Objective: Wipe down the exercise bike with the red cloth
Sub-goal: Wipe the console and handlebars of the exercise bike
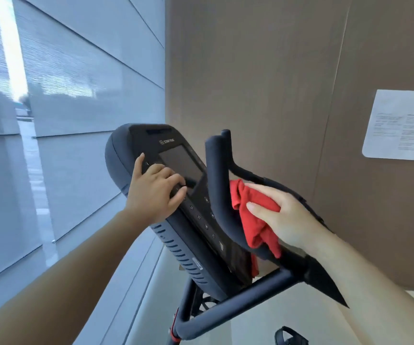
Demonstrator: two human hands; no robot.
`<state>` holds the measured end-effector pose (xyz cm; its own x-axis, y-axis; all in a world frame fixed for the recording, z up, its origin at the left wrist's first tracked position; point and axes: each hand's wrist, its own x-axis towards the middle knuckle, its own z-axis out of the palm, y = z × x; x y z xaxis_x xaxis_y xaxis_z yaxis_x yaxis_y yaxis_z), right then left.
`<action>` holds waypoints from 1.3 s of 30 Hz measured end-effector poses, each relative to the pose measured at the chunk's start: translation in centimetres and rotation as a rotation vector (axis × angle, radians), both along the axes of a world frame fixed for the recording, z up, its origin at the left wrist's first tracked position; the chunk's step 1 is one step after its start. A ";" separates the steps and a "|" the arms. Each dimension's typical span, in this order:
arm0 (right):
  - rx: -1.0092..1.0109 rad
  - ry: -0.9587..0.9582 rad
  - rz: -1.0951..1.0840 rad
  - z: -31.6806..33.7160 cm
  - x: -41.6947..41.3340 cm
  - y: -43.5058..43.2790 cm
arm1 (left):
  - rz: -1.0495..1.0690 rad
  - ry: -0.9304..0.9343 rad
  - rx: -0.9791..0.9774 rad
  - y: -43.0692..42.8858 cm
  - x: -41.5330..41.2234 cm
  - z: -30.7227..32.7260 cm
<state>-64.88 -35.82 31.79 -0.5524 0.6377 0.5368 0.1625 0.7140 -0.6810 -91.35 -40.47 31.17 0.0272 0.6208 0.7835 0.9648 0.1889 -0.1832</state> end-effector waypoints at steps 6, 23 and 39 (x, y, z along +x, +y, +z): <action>-0.150 0.065 0.152 1.3 0.6 4.2 | 0.001 -0.089 -0.130 -2.0 1.7 -0.7; -0.049 0.081 0.501 1.2 -3.1 6.4 | 0.129 -0.307 -0.046 -2.9 0.3 3.5; 0.091 0.095 0.590 0.2 -4.4 6.6 | 0.362 -0.205 -0.096 0.1 1.6 -1.0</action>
<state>-69.31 -29.27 32.00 -0.7461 0.1879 0.6388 -0.3367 0.7212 -0.6054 -89.75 -40.33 30.13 -0.3560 0.6319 0.6884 0.8575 0.5137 -0.0281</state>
